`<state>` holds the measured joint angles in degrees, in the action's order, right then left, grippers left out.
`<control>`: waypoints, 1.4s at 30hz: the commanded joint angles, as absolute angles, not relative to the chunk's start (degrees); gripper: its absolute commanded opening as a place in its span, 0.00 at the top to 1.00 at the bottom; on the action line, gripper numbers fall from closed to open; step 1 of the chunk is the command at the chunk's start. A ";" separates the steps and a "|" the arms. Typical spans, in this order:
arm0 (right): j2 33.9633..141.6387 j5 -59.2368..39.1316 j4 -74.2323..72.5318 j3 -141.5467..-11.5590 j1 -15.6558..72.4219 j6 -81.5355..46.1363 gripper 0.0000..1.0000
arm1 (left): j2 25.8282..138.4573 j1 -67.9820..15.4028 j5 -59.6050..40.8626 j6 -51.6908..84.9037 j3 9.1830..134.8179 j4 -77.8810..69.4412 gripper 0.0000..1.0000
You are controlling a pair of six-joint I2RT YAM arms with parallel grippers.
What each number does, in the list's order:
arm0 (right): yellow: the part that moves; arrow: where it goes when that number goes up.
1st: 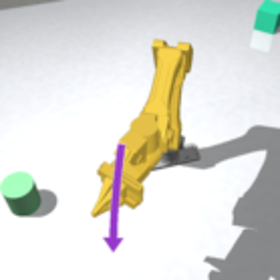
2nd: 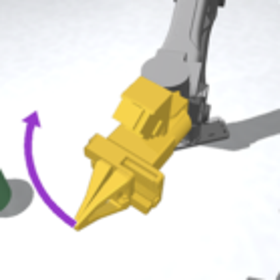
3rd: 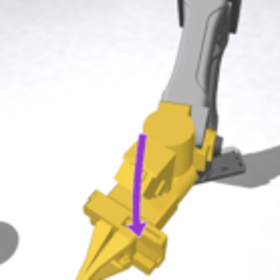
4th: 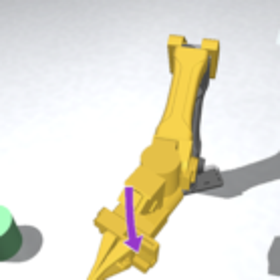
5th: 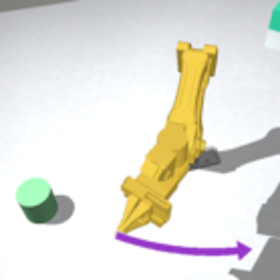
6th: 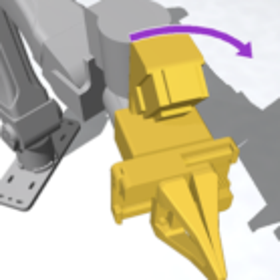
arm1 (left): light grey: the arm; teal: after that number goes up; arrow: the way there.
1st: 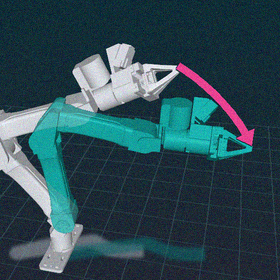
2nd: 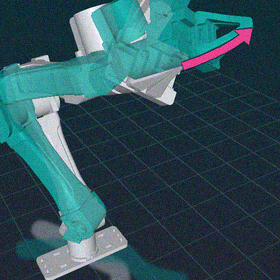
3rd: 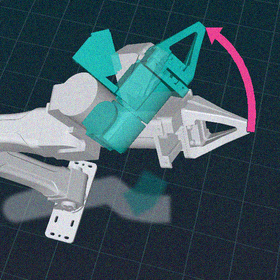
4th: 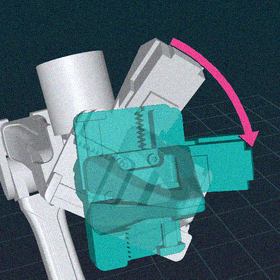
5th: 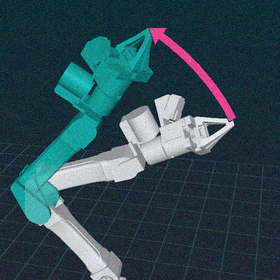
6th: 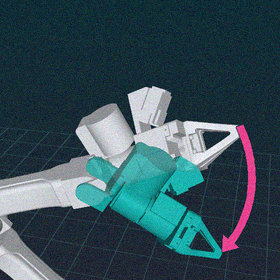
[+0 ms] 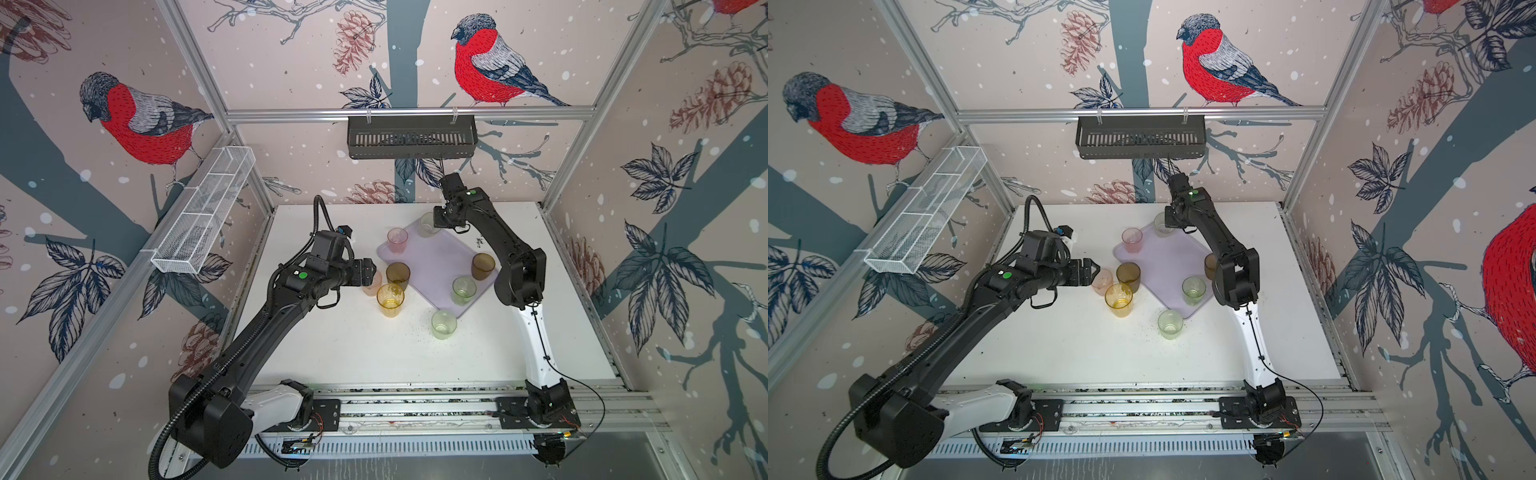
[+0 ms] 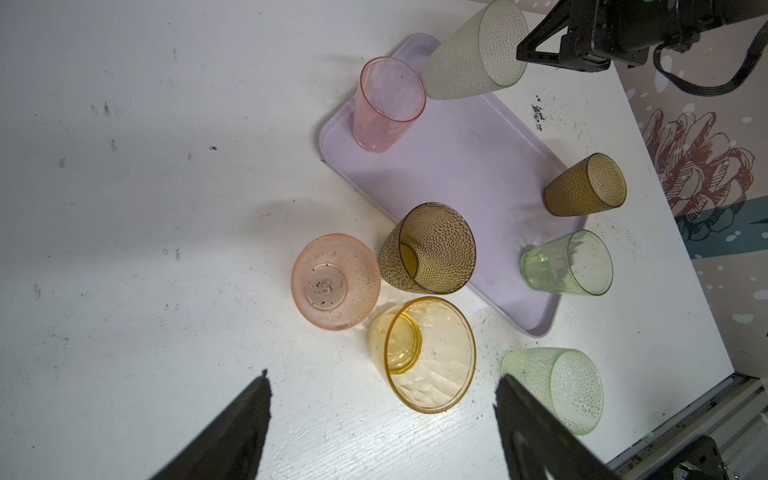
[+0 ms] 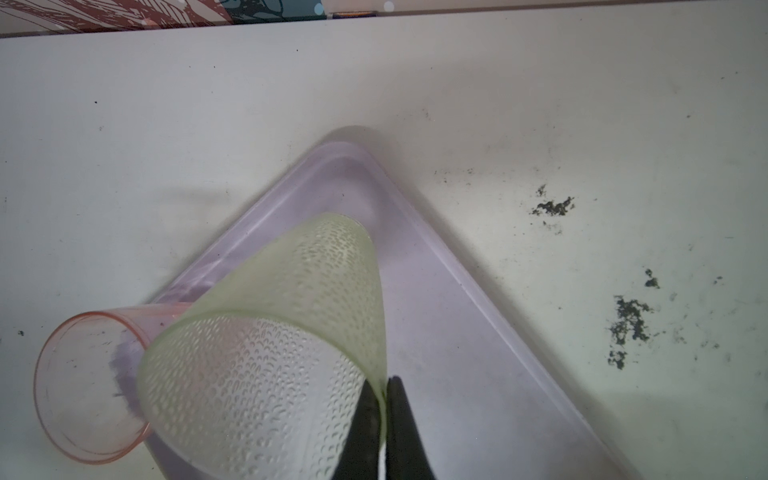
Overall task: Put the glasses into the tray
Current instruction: 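Lower the pale green glass onto the tray beside the pink glass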
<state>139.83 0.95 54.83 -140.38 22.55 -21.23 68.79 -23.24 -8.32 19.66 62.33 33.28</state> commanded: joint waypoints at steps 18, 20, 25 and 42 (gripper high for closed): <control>140.80 0.09 53.08 -141.15 22.15 -22.41 0.87 | 70.27 -23.12 -8.26 19.60 63.01 30.59 0.15; 140.95 0.09 53.05 -141.15 22.10 -22.51 0.86 | 70.41 -23.12 -8.26 19.62 62.93 30.59 0.15; 140.97 0.00 52.66 -141.23 21.95 -22.61 0.84 | 70.51 -23.03 -8.26 19.61 62.96 30.45 0.15; 141.59 -2.47 50.31 -141.59 21.51 -22.60 0.78 | 71.23 -23.03 -8.09 19.82 63.54 30.37 0.15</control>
<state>141.36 -1.65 51.31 -141.10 21.56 -22.48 71.11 -23.18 -8.54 19.59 62.98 32.18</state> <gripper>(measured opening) 0.220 0.846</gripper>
